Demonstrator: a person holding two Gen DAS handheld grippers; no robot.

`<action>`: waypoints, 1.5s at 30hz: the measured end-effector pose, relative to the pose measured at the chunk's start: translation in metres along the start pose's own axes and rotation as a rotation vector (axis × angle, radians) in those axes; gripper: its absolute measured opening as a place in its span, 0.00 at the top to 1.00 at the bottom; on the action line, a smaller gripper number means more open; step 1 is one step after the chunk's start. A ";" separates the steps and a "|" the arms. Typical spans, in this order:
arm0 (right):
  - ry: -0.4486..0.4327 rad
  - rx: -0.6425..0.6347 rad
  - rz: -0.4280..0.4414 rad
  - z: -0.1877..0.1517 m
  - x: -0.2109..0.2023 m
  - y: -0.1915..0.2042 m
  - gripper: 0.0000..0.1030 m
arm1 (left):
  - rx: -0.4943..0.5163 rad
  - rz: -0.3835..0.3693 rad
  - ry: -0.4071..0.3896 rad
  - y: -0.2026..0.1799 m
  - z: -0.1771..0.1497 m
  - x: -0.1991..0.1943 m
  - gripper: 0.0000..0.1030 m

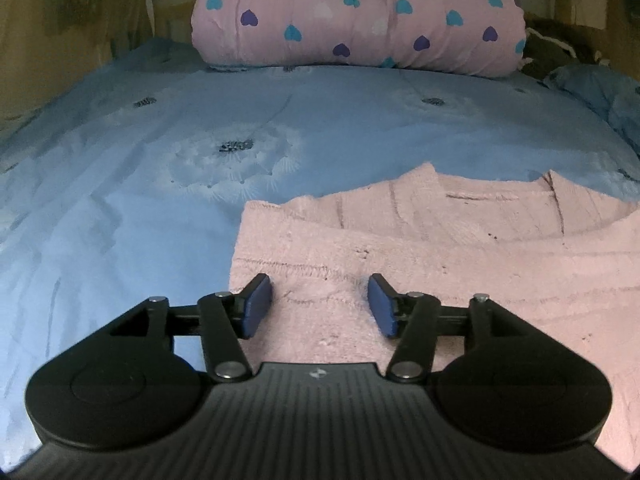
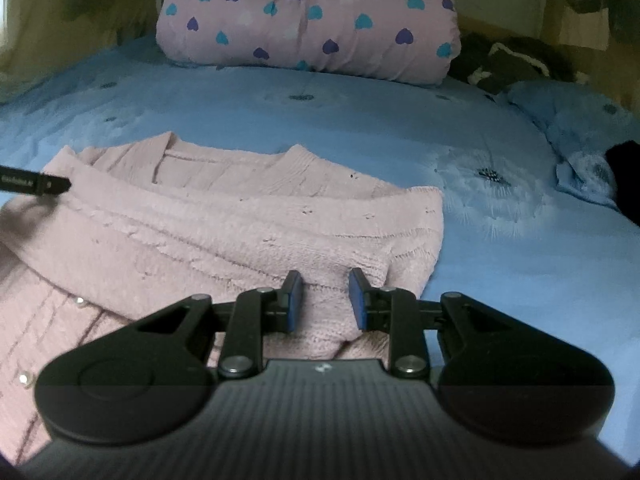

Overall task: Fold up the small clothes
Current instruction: 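Move both open grippers over the cardigan toward its ribbed hem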

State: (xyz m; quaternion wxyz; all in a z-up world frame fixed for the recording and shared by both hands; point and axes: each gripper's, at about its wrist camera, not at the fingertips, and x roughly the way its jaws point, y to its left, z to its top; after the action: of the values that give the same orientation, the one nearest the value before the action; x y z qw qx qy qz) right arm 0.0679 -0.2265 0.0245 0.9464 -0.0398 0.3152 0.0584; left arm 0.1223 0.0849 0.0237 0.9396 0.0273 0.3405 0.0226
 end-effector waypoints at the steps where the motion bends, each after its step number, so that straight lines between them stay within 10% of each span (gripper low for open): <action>1: -0.004 0.012 0.003 -0.001 0.000 -0.001 0.72 | -0.002 0.002 0.001 0.000 -0.001 -0.004 0.37; 22: -0.081 0.131 0.136 -0.024 -0.098 0.010 0.56 | -0.052 -0.045 -0.005 -0.010 -0.047 -0.159 0.26; 37: -0.083 0.027 0.231 -0.069 -0.185 0.057 0.55 | 0.069 -0.127 0.048 -0.031 -0.125 -0.229 0.24; 45: -0.070 -0.093 0.228 -0.098 -0.215 0.079 0.37 | 0.124 -0.159 0.085 -0.035 -0.159 -0.247 0.22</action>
State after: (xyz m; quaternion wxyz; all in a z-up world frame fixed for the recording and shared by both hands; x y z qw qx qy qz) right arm -0.1719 -0.1777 0.0722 0.9411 -0.0456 0.2815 0.1818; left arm -0.1683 0.0409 0.0569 0.9196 0.0572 0.3818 -0.0722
